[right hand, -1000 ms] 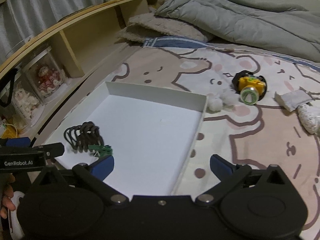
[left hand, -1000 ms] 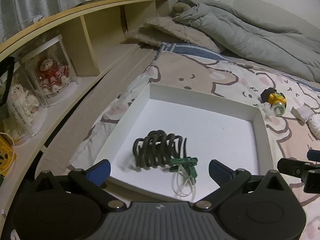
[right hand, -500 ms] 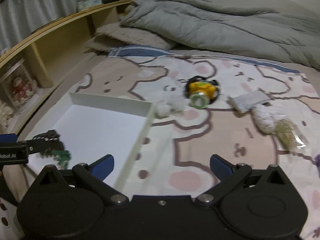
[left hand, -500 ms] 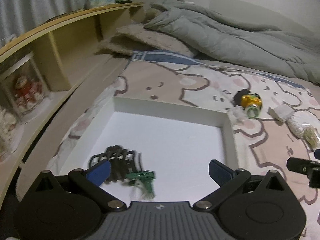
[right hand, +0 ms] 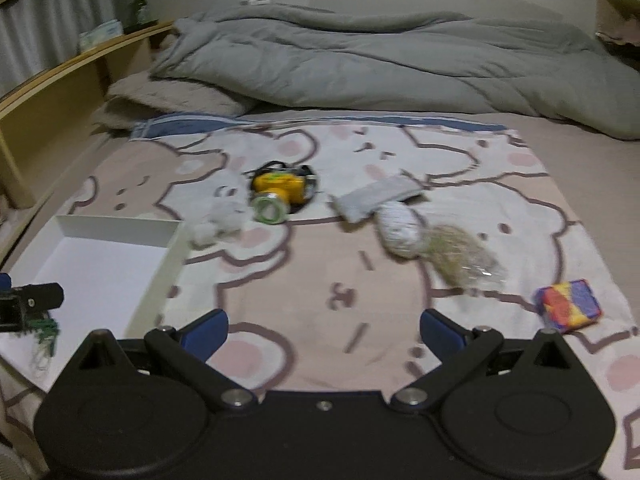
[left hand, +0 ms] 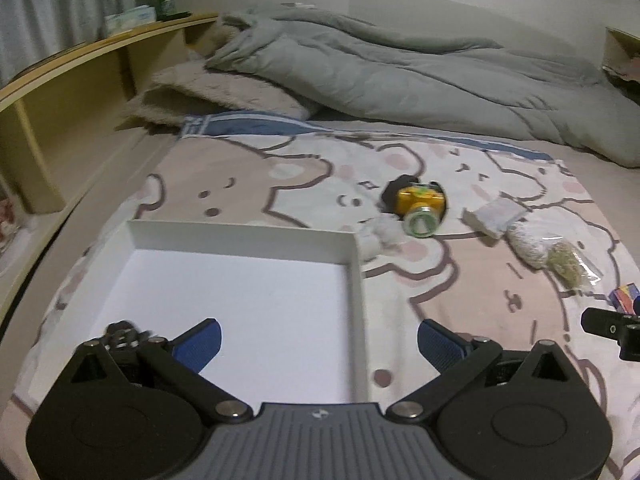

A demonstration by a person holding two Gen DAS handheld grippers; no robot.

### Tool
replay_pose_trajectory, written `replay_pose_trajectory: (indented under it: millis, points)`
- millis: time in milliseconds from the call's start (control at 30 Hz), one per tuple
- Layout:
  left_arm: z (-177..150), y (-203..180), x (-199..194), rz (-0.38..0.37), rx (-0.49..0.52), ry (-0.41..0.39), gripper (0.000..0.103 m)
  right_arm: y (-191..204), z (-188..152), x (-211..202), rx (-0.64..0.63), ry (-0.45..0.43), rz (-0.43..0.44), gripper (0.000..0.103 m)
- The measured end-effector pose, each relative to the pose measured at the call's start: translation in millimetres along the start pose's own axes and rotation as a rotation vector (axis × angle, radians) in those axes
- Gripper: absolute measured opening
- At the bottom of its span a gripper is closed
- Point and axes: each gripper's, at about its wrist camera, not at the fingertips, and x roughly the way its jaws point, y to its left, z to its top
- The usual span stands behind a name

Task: Organize objects
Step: 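Move both open tools back toward the remaining objects on the bed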

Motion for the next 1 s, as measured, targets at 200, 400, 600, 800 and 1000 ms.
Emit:
replay_pose_trajectory:
  millis: [200, 400, 600, 800, 1000]
  points:
    - [4.1, -21.3, 9.4, -0.034, 0.014, -0.022, 0.103, -34.3, -3.9, 1.2, 0.046, -0.008, -0.044, 0.103]
    - [12.1, -37.5, 29.0, -0.074, 0.049, -0.052, 0.103, -60.5, -8.3, 9.9, 0.077, -0.016, -0.066, 0.103]
    - [30.6, -49.4, 65.6, -0.104, 0.139, -0.029, 0.096, -83.2, -7.1, 29.2, 0.109, -0.019, -0.089, 0.103]
    - [49.9, -53.0, 106.3, -0.135, 0.167, 0.000, 0.087, -104.5, 1.3, 52.3, 0.128, -0.041, -0.092, 0.097]
    - [68.9, -53.6, 146.3, -0.142, 0.215, 0.031, 0.083, -119.1, 10.2, 79.1, 0.116, -0.050, -0.102, 0.093]
